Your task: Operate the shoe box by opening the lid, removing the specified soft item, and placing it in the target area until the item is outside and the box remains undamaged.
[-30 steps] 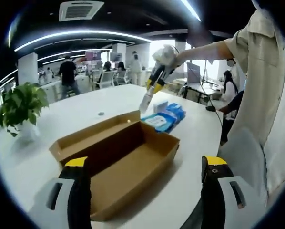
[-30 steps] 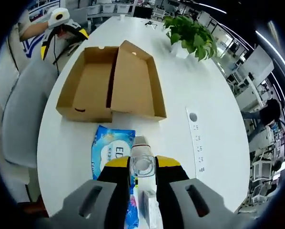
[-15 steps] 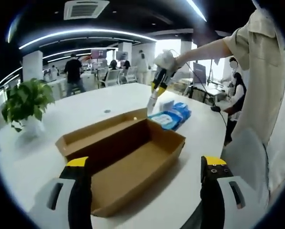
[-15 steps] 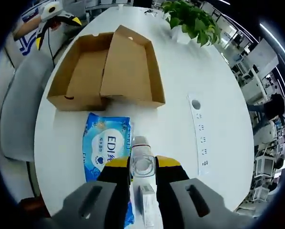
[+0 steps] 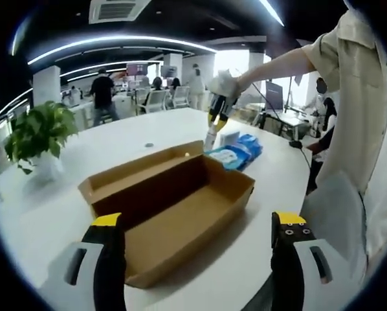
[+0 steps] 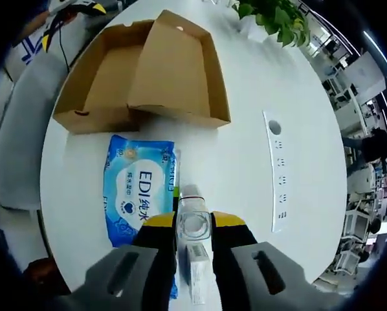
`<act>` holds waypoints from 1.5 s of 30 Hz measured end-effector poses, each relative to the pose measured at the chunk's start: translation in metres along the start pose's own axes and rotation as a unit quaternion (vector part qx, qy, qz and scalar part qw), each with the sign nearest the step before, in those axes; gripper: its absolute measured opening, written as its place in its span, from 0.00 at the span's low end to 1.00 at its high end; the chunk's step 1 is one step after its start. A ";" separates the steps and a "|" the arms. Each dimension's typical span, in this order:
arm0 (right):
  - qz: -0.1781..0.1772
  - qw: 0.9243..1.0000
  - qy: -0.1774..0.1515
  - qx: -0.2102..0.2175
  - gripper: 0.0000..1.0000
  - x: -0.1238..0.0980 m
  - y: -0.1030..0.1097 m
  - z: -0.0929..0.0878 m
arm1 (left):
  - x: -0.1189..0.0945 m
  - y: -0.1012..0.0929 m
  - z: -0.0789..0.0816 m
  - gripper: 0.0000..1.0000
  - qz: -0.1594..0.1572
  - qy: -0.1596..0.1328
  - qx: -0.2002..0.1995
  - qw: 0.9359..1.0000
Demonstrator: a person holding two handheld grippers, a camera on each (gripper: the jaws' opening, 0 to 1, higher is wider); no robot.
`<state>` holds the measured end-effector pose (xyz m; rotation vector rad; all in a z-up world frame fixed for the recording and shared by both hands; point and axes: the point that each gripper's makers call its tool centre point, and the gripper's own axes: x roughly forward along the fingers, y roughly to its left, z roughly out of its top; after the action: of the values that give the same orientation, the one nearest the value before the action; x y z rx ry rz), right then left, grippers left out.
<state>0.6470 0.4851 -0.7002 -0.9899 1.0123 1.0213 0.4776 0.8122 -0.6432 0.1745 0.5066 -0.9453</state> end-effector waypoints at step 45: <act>-0.040 0.999 -0.005 -0.010 0.29 -0.009 -0.015 0.011 | -0.010 0.037 -0.025 0.76 0.090 0.037 -0.030 0.995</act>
<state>0.6617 0.4905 -0.6864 -1.0322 0.9498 0.9707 0.4946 0.8499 -0.6632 0.1972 0.5768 -0.7491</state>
